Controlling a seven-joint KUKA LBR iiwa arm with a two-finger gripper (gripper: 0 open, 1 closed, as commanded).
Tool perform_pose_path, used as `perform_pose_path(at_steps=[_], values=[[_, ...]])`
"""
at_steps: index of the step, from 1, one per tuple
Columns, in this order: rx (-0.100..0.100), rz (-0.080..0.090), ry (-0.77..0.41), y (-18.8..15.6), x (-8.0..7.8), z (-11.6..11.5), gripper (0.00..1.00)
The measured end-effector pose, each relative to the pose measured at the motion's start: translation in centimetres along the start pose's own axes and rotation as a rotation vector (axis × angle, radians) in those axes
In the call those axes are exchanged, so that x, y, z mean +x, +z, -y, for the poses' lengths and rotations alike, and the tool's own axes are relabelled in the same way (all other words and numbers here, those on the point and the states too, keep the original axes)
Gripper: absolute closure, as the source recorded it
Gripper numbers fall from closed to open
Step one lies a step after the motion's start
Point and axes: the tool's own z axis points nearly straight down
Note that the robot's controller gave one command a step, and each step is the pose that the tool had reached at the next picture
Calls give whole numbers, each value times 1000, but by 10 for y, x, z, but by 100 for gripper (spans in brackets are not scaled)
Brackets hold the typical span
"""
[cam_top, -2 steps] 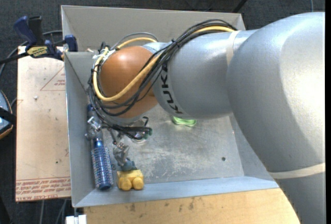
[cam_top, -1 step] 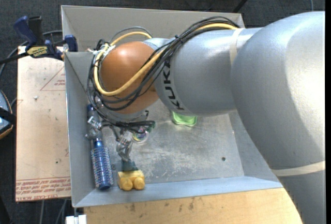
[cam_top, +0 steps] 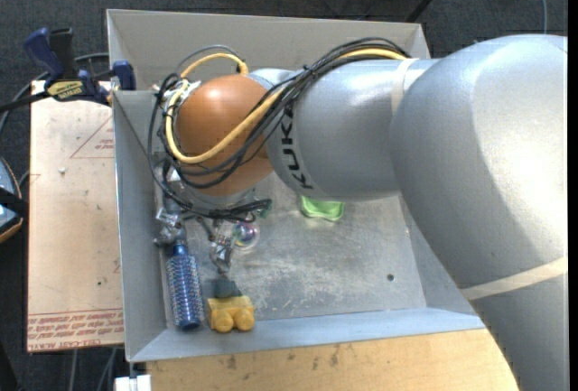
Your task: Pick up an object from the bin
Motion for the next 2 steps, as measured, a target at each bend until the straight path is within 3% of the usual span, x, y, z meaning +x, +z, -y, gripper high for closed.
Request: perform_pose_path(at_steps=[1,2], values=[[-4,2,5,-1,0,1,0],[-3,3,2,-2,-1,1,100]])
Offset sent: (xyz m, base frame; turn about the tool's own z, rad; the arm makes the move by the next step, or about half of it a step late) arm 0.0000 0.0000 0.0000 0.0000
